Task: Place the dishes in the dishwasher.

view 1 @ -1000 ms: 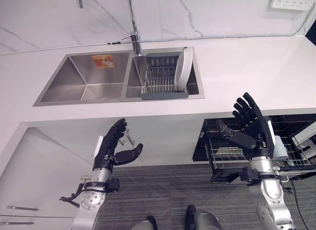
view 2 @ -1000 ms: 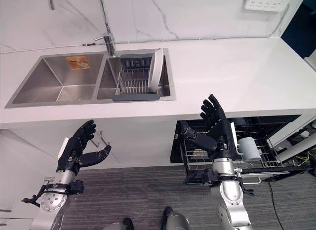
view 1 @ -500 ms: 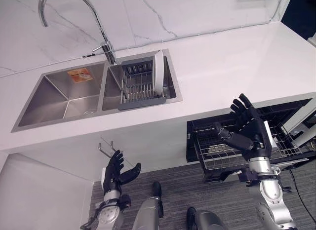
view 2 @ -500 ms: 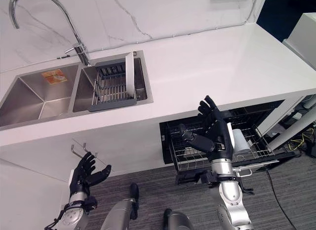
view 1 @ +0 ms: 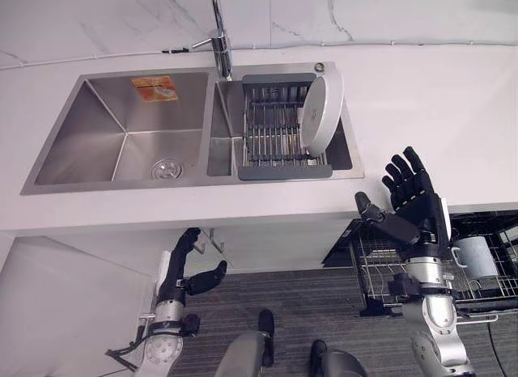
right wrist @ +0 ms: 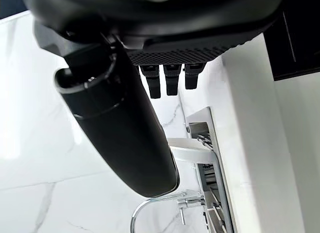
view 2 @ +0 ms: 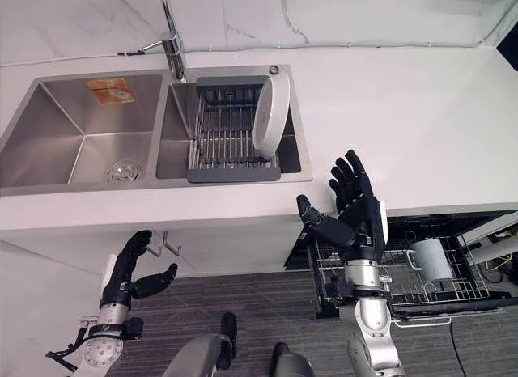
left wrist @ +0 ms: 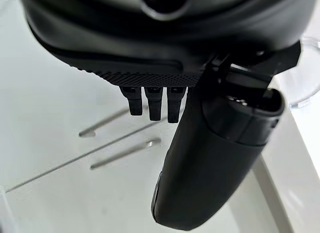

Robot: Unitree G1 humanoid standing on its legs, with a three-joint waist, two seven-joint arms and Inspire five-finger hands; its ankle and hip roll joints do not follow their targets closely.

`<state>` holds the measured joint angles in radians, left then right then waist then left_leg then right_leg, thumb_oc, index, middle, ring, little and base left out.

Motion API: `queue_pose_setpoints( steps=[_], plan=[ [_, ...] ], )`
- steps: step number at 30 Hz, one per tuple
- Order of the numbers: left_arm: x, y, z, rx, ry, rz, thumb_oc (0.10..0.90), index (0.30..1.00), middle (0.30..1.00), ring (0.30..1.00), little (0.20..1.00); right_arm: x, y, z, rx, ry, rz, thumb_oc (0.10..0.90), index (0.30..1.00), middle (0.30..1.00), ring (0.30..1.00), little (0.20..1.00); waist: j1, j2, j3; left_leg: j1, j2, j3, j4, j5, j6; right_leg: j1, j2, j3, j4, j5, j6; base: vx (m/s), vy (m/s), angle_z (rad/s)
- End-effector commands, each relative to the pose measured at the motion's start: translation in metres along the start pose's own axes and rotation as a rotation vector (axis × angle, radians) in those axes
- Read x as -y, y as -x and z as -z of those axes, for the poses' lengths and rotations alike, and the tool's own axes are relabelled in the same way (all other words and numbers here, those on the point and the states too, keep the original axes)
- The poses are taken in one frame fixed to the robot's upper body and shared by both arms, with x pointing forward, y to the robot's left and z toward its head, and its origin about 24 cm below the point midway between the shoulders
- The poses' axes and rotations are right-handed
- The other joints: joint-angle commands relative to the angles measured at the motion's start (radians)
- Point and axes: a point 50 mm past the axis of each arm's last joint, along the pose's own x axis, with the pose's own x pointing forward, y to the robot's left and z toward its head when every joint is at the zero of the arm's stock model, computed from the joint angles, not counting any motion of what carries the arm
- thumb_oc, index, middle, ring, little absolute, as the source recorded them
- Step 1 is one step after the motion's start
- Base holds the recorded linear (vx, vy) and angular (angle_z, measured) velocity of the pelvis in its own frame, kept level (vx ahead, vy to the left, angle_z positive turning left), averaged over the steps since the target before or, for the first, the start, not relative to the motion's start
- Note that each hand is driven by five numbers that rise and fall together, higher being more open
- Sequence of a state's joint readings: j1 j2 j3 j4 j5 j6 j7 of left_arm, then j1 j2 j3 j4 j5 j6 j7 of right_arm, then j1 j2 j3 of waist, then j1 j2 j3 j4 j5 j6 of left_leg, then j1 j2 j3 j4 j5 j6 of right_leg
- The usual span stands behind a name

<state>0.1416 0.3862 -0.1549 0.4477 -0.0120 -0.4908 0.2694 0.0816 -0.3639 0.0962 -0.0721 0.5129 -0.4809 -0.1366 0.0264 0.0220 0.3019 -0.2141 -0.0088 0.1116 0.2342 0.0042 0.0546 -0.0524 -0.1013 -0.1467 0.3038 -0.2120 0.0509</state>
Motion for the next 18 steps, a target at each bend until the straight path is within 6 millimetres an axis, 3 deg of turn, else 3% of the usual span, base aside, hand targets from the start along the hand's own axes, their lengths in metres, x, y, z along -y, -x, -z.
queue_pose_setpoints(
  steps=[1, 7, 8, 18],
  plan=[
    [0.007, 0.002, -0.008, 0.075, -0.034, 0.122, 0.8, 0.9, 0.9, 0.9, 0.9, -0.005, -0.018, -0.04, 0.263, 0.002, -0.067, 0.8, 0.9, 0.9, 0.9, 0.9, -0.014, 0.007, -0.059, -0.015, 0.041, -0.042, 0.066, -0.159, -0.05, -0.003, -0.038, -0.023, -0.004, 0.021, 0.077, -0.04, 0.04, -0.14],
    [0.02, 0.026, 0.046, -0.281, 0.026, 0.207, 0.8, 0.9, 0.9, 0.9, 0.9, -0.004, -0.026, -0.043, 0.253, 0.007, -0.096, 0.8, 0.9, 0.9, 0.9, 0.9, -0.022, 0.009, -0.064, 0.0, 0.038, -0.043, 0.066, -0.169, -0.047, -0.019, -0.047, -0.016, -0.004, 0.029, 0.085, -0.02, 0.031, -0.16],
    [0.025, 0.044, 0.073, -0.471, 0.082, 0.227, 0.8, 0.9, 0.9, 0.9, 0.9, -0.005, -0.029, -0.046, 0.254, 0.011, -0.1, 0.8, 0.9, 0.9, 0.9, 0.9, -0.026, 0.009, -0.068, 0.008, 0.039, -0.042, 0.066, -0.175, -0.045, -0.02, -0.045, -0.013, -0.004, 0.029, 0.085, -0.01, 0.013, -0.16],
    [0.027, 0.087, 0.118, -0.847, 0.1, 0.152, 0.8, 0.9, 0.9, 0.9, 0.9, -0.003, -0.042, -0.065, 0.289, 0.016, -0.079, 0.8, 0.9, 0.9, 0.9, 0.9, -0.023, -0.002, -0.081, 0.02, 0.044, -0.049, 0.066, -0.184, -0.046, -0.02, -0.043, -0.021, -0.004, 0.028, 0.083, 0.0, -0.01, -0.02]
  ],
)
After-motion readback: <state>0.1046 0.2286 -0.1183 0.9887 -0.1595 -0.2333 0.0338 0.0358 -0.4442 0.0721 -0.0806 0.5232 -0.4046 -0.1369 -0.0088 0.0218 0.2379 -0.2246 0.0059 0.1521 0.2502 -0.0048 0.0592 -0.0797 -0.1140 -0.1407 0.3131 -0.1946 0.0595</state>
